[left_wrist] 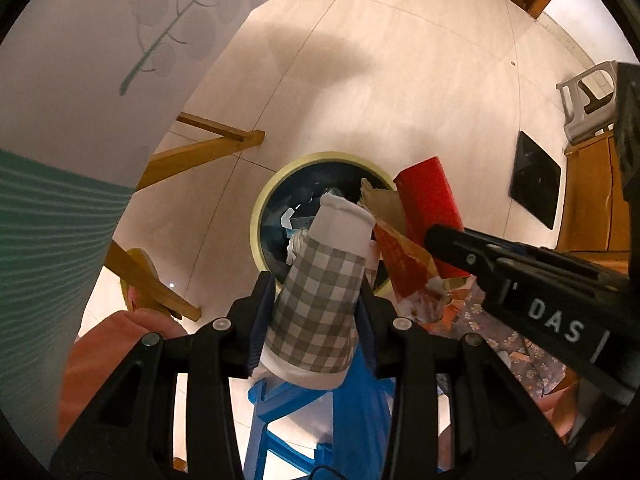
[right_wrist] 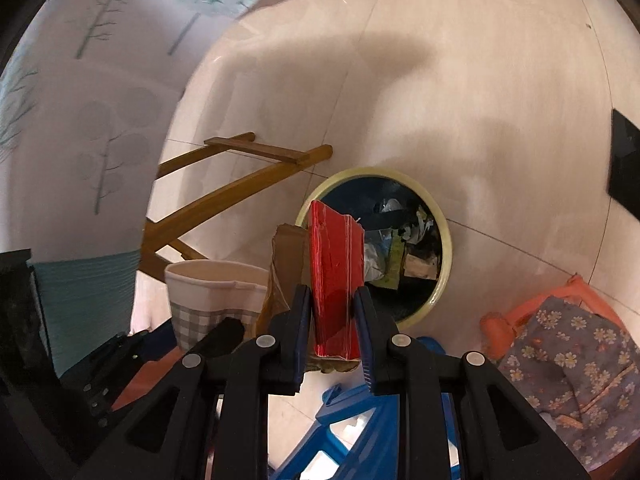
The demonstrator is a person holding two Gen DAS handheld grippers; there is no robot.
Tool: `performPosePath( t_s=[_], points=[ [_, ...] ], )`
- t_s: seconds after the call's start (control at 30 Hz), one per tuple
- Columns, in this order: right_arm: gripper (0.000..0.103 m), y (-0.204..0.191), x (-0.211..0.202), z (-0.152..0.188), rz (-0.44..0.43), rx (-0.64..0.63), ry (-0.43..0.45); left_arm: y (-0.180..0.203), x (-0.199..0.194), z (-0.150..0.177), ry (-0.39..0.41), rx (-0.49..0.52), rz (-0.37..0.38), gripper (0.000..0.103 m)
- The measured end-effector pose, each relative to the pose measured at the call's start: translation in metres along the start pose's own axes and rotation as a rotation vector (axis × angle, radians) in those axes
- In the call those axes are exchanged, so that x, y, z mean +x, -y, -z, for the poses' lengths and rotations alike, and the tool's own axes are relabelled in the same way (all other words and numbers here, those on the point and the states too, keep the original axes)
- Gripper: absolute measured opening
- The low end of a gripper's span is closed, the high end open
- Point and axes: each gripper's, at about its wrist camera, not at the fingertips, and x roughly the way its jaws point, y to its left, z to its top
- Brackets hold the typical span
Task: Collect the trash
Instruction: 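Open the left gripper over the bin while the right gripper releases the red box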
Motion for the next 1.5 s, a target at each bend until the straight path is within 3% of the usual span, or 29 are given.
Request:
performPosePath(
  t_s=[0.4,0.8,0.93,1.03,1.3,1.5],
  points=[
    [0.023,0.018,0.036,-0.013,-0.017,0.074,-0.033,-0.009,0.025,-0.012,-0.055,-0.021,-0.015,0.042],
    [0.034,0.022,0.045,-0.021,-0.027,0.112,-0.028,-0.025,0.051,-0.024,-0.103,-0.057,-0.024,0.049],
    [0.035,0.022,0.046,-0.022,0.005,0.102,-0.027,-0.026,0.053,-0.028,-0.105,-0.068,-0.035,0.050],
    [0.036,0.020,0.043,-0.022,0.040,0.075,-0.018,-0.026,0.053,-0.030,-0.098,-0.073,-0.042,0.063],
    [0.037,0.011,0.038,-0.017,0.161,-0.044,-0.006,-0.027,0.046,-0.025,-0.096,-0.093,-0.053,0.063],
    [0.044,0.012,0.020,-0.016,0.210,-0.076,0.009,-0.027,0.031,-0.016,-0.093,-0.114,-0.038,0.063]
  ],
)
